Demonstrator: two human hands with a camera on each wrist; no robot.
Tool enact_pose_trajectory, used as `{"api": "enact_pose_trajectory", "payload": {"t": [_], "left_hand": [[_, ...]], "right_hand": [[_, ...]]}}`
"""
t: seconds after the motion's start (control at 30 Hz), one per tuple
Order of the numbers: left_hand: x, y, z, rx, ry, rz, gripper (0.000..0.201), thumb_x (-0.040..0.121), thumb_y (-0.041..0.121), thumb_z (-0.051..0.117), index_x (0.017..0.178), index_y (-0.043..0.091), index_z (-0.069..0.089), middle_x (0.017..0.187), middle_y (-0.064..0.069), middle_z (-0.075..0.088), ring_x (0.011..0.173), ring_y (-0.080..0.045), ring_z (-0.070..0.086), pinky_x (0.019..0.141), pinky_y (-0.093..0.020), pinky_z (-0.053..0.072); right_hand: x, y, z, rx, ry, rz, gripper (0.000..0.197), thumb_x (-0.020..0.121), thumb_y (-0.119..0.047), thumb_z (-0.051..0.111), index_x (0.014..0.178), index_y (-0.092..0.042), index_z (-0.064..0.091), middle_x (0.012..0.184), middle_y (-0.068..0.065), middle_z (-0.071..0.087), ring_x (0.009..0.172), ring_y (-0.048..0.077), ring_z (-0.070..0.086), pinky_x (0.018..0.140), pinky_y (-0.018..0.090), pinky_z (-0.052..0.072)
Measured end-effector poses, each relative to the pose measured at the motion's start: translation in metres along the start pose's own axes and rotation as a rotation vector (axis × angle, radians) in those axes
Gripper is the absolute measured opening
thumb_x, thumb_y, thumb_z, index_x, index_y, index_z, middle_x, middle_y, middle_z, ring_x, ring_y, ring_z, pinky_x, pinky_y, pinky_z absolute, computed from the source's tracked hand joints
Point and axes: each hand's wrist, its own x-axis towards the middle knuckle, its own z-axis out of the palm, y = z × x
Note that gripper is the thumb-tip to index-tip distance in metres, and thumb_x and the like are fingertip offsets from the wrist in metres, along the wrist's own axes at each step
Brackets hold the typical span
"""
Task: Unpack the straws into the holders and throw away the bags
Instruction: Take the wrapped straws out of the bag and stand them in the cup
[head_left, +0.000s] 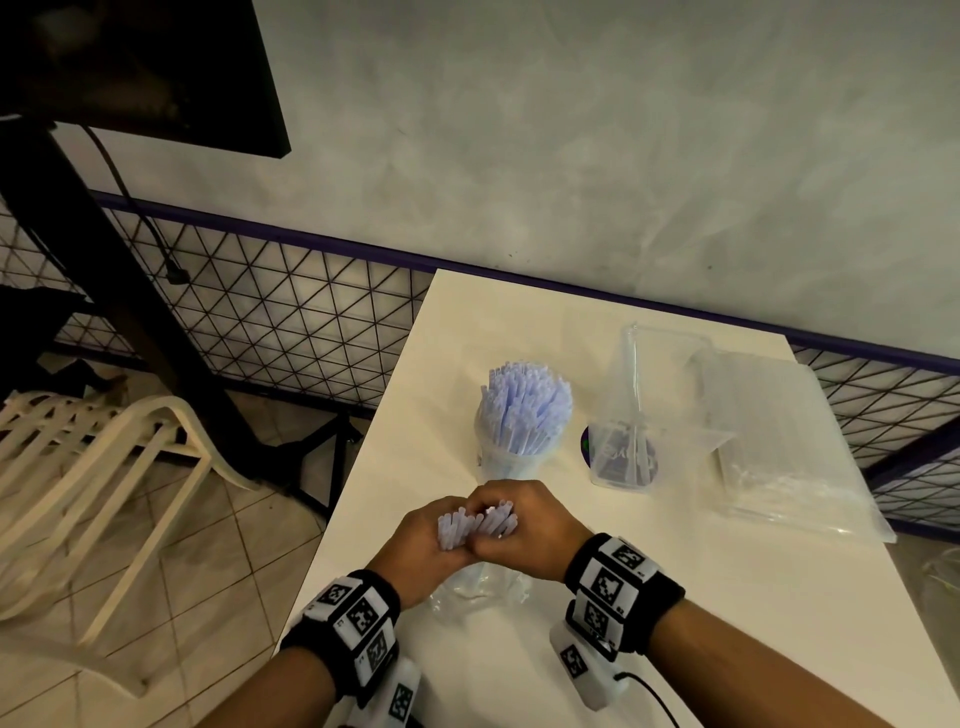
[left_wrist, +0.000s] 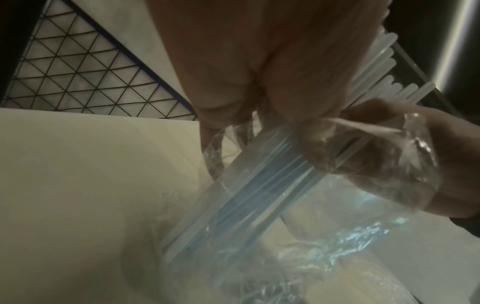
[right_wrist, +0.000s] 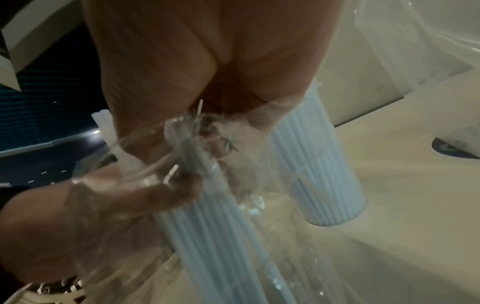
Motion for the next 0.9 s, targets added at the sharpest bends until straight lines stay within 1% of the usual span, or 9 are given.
{"api": "enact_pose_trajectory", "payload": {"t": [0.07,0.2,0.27,0.37,0.43,0.57,0.7,0.8,0.9], "left_hand": [[0.002,-0.002,0.0,0.016,0.001,-0.001,0.045,0.062,0.038,0.077,0.101,0.017,0.066,0.094,-0.002,0.071,0.088,-0.013,0.067,0.08,-0.023,0.051],[0.004,-0.005,-0.001,0.057,-0.012,-0.002,0.048,0.063,0.04,0.076,0.103,0.015,0.065,0.1,-0.008,0.071,0.097,-0.024,0.066,0.09,-0.035,0.051],[0.004,-0.004,-0.001,0.062,-0.013,-0.02,0.045,0.064,0.038,0.075,0.103,0.017,0.066,0.1,-0.005,0.071,0.097,-0.021,0.067,0.09,-0.032,0.052],[0.004,-0.007,-0.003,0.112,0.001,-0.018,0.029,0.079,0.024,0.07,0.107,0.02,0.065,0.101,0.001,0.071,0.098,-0.012,0.066,0.089,-0.023,0.049],[0.004,-0.009,-0.005,0.153,0.028,-0.016,0.026,0.086,0.012,0.065,0.111,0.022,0.065,0.103,0.007,0.071,0.1,-0.006,0.065,0.09,-0.016,0.046],[0.001,-0.003,-0.004,0.184,0.056,-0.001,0.032,0.09,0.004,0.06,0.096,0.035,0.066,0.096,0.023,0.07,0.096,0.005,0.063,0.084,-0.005,0.042],[0.001,-0.006,-0.004,0.174,0.102,-0.008,0.021,0.091,0.009,0.061,0.094,0.029,0.067,0.091,0.01,0.071,0.087,0.002,0.065,0.081,-0.013,0.046],[0.002,-0.005,-0.002,0.173,0.113,-0.018,0.02,0.091,0.009,0.061,0.09,0.028,0.068,0.085,0.013,0.071,0.083,0.007,0.064,0.08,-0.01,0.045],[0.003,-0.006,-0.001,0.208,0.107,-0.027,0.013,0.091,0.012,0.06,0.095,0.02,0.07,0.092,0.007,0.072,0.088,0.001,0.065,0.086,-0.017,0.048]], "right_hand": [[0.0,0.0,0.0,-0.059,-0.001,-0.032,0.011,0.069,-0.015,0.068,0.076,-0.023,0.065,0.072,-0.005,0.06,0.069,0.011,0.056,0.064,0.022,0.046],[0.003,0.003,-0.003,-0.166,-0.013,-0.086,0.021,0.073,-0.016,0.07,0.072,-0.03,0.054,0.062,-0.016,0.045,0.062,0.003,0.048,0.061,0.015,0.035],[0.004,0.005,-0.005,-0.176,-0.014,-0.087,0.019,0.078,-0.02,0.071,0.067,-0.022,0.056,0.063,-0.011,0.05,0.062,0.008,0.047,0.06,0.024,0.041],[0.002,0.003,-0.014,-0.171,-0.036,-0.063,0.018,0.083,-0.024,0.074,0.074,-0.009,0.066,0.068,0.0,0.062,0.064,0.016,0.053,0.064,0.035,0.048],[0.001,-0.006,-0.027,-0.116,-0.028,-0.04,0.016,0.082,-0.025,0.078,0.078,-0.011,0.072,0.072,-0.002,0.067,0.067,0.014,0.06,0.066,0.033,0.052],[-0.002,-0.034,-0.067,-0.034,0.009,-0.006,0.007,0.077,-0.015,0.084,0.08,-0.013,0.077,0.08,-0.005,0.075,0.074,0.006,0.069,0.074,0.022,0.055],[-0.001,-0.068,-0.115,0.039,0.114,-0.028,0.01,0.075,-0.006,0.084,0.079,-0.011,0.077,0.074,-0.006,0.075,0.063,0.004,0.067,0.063,0.018,0.051],[0.007,-0.081,-0.143,0.046,0.197,-0.039,0.009,0.076,-0.008,0.084,0.077,-0.011,0.075,0.069,0.002,0.073,0.057,0.009,0.062,0.057,0.024,0.052],[0.019,-0.08,-0.15,0.001,0.182,-0.023,0.01,0.076,-0.011,0.084,0.076,-0.014,0.075,0.069,0.001,0.072,0.058,0.011,0.061,0.059,0.028,0.051]]}}
